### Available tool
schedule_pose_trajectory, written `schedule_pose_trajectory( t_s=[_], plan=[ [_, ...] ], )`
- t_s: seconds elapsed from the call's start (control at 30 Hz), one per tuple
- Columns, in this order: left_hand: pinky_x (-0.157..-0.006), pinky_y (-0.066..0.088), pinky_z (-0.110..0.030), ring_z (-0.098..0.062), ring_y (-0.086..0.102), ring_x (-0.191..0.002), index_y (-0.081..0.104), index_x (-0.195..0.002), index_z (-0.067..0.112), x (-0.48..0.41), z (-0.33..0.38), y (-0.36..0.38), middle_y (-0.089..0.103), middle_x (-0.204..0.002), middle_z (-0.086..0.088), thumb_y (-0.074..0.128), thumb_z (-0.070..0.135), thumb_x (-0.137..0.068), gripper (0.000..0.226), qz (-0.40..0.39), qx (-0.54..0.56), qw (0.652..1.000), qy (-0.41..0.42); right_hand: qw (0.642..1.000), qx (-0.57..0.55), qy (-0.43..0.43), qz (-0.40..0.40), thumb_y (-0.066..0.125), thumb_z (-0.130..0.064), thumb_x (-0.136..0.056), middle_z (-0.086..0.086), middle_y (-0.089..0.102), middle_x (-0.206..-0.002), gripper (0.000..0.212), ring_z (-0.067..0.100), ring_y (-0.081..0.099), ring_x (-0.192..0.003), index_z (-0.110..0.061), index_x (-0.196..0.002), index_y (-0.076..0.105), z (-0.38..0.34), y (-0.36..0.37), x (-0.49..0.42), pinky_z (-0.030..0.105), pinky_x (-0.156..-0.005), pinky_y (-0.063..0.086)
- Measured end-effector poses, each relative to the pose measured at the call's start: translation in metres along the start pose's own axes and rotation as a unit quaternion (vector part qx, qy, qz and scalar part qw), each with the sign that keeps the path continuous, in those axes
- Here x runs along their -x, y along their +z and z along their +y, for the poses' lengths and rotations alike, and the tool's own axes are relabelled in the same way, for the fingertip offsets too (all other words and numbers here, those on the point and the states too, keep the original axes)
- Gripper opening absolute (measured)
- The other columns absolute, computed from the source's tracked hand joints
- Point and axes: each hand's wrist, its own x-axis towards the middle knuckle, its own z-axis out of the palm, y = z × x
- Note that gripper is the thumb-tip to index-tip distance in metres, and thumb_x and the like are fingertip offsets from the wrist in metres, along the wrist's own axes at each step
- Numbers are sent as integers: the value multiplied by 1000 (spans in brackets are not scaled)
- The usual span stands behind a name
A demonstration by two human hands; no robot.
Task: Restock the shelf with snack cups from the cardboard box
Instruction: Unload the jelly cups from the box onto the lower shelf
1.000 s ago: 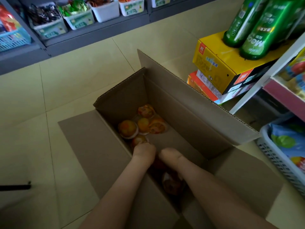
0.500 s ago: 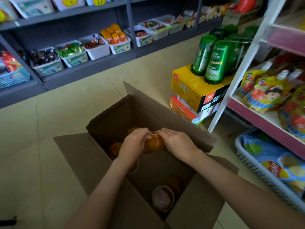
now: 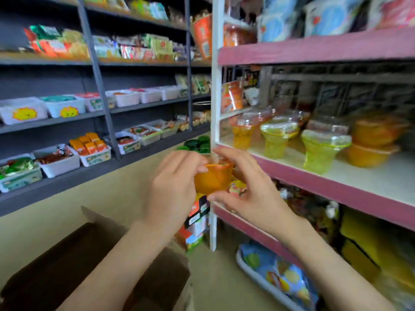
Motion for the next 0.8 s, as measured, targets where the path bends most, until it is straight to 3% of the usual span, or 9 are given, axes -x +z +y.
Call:
schedule_pose_trajectory(
  t_s=[0.1,0.2,0.3,0.47,0.6,0.7,0.8],
  plan=[
    [-83,38,-15,-17,54,-87,67,-80,1,-30,45,38,67,-83,-9,45,1,-84,23,42,65,996,53,996,67,-12,64,79,-24,-72,-22,48,-118,62,5,47,-118,-25,-126,49,3,-64,14,21,-98,39],
    [-83,48,-27,-20,59,-89,69,-82,0,-53,90,77,68,-87,-9,44,2,-86,26,69,127,985,95,985,122,0,123,78,-19,-70,-13,54,-116,47,10,51,-116,-15,-113,59,10,-119,35,33,-94,46],
    [-80,51,-27,-20,62,-90,71,-84,3,-68,129,113,69,-88,-7,50,4,-86,20,60,155,978,130,970,181,33,162,82,-13,-65,-10,56,-111,46,8,53,-112,-11,-105,59,20,-160,58,24,-94,45],
    [-74,52,-24,-19,64,-90,70,-81,6,-75,170,163,70,-87,-4,53,5,-81,18,3,174,972,157,941,252,140,179,86,-7,-60,-12,54,-100,45,1,52,-97,-11,-94,57,48,-198,82,7,-85,40],
    [-54,49,-22,-16,66,-78,67,-75,11,-68,178,198,70,-79,1,41,9,-76,26,-85,147,975,140,922,261,243,150,81,-3,-66,-8,52,-97,41,3,49,-87,-18,-90,51,79,-199,92,-1,-77,34],
    [-38,46,-22,-16,67,-68,63,-74,14,-56,173,219,69,-77,3,39,10,-74,25,-140,115,977,117,915,265,280,120,73,2,-72,-6,48,-97,35,13,52,-90,-12,-98,54,97,-194,95,0,-75,32],
    [-38,45,-22,-15,67,-65,63,-77,14,-55,169,226,70,-78,2,50,7,-74,15,-165,94,975,113,908,274,294,114,67,5,-74,-7,44,-100,35,18,53,-93,-11,-100,51,106,-190,91,12,-75,34]
  ],
)
